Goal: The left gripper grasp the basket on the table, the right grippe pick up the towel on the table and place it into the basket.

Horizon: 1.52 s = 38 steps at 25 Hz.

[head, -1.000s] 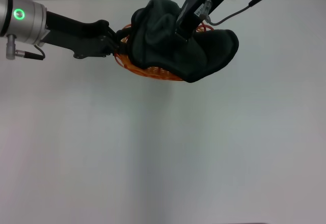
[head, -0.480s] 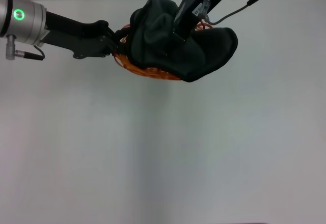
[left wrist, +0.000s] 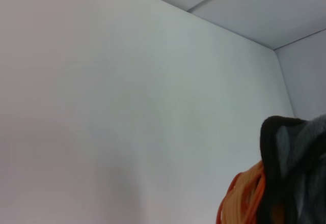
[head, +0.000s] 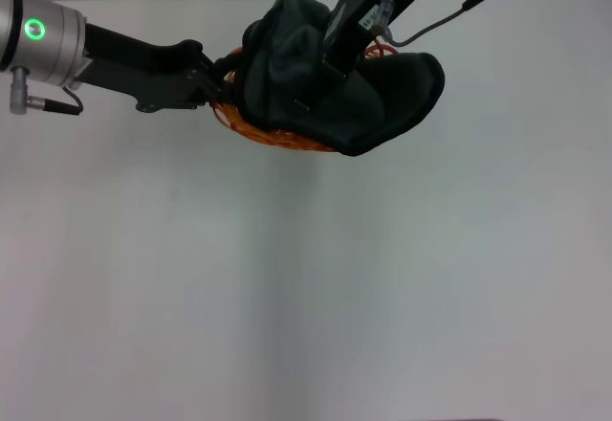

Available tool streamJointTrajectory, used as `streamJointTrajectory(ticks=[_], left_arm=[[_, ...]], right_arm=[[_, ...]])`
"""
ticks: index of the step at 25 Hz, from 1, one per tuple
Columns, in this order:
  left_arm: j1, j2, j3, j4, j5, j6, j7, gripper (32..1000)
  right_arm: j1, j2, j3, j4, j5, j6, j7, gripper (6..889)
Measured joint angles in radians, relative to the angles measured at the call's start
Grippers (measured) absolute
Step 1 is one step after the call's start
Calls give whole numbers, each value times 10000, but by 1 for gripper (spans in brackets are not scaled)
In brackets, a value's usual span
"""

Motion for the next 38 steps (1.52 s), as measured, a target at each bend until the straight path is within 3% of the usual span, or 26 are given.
streamJointTrajectory(ticks=[15,26,30,38], left_arm=[[99,55,-18,-14,0,-129,-15,86],[246,117,-1,-62,15,-250,-16,86],[283,121,1,-62,28,-259,-16,86],[286,124,0,-62,32,-264,-16,86]], right_arm=[[-83,1,40,-599,2,-407,88,860],[-766,-1,110,-3143,93,-1805,828,860],[-936,-1,387,-4110,107,-2458,1054,860],[-937,-6,1137,-4666,107,-3292,1214,860]])
